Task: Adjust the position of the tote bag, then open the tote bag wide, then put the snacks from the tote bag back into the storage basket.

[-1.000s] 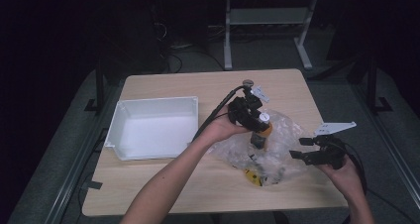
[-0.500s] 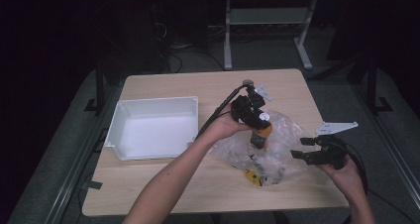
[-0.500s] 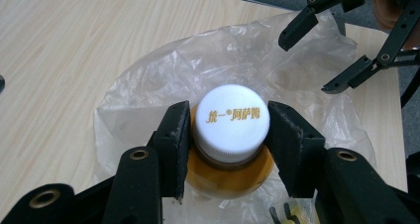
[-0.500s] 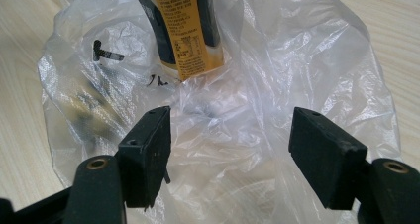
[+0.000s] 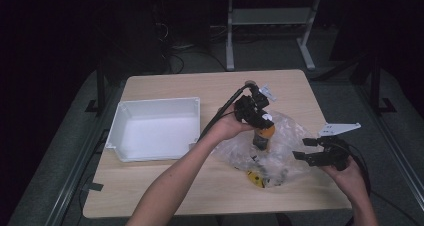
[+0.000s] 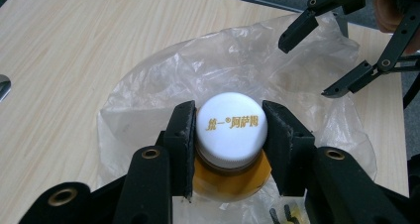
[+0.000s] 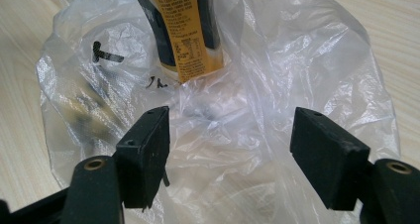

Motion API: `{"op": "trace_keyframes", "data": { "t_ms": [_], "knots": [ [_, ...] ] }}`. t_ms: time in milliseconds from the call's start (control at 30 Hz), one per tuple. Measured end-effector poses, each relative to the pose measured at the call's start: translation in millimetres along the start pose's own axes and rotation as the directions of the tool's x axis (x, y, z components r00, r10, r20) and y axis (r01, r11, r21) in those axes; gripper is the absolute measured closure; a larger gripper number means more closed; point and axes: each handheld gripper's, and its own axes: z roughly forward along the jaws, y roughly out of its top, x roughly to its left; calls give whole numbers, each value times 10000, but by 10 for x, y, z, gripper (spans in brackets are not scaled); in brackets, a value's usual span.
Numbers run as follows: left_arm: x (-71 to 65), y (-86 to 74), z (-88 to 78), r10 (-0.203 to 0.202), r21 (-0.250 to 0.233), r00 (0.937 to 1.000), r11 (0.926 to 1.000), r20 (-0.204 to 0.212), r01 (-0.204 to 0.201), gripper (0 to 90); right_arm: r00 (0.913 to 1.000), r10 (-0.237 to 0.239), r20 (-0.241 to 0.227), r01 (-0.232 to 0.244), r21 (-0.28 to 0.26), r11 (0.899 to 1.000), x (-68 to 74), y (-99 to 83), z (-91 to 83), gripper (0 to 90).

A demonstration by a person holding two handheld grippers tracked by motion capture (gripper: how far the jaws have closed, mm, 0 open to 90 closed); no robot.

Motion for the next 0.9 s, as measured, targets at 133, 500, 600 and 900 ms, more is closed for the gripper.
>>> {"op": "trace_keyframes", "data": {
  "t_ms": [133, 500, 600, 900],
  "knots": [
    [-22, 7, 4, -106, -21, 9999, 9999, -102, 106, 590, 10000, -62, 22, 62, -65, 10000, 4, 1, -5, 310],
    [-37, 52, -41, -248, -86, 9996, 9997, -96, 247, 591, 10000, -55, 78, 56, -173, 9998, -16, -2, -22, 303],
    [-38, 103, -133, -445, -310, 9990, 9985, -65, 443, 591, 10000, 9, 62, -7, -267, 9996, -19, -2, -37, 302],
    [-124, 278, -418, -273, -785, 9990, 9966, -350, 245, 591, 9999, 94, 113, -89, -431, 9990, -29, -1, -69, 294]
  ]
}}
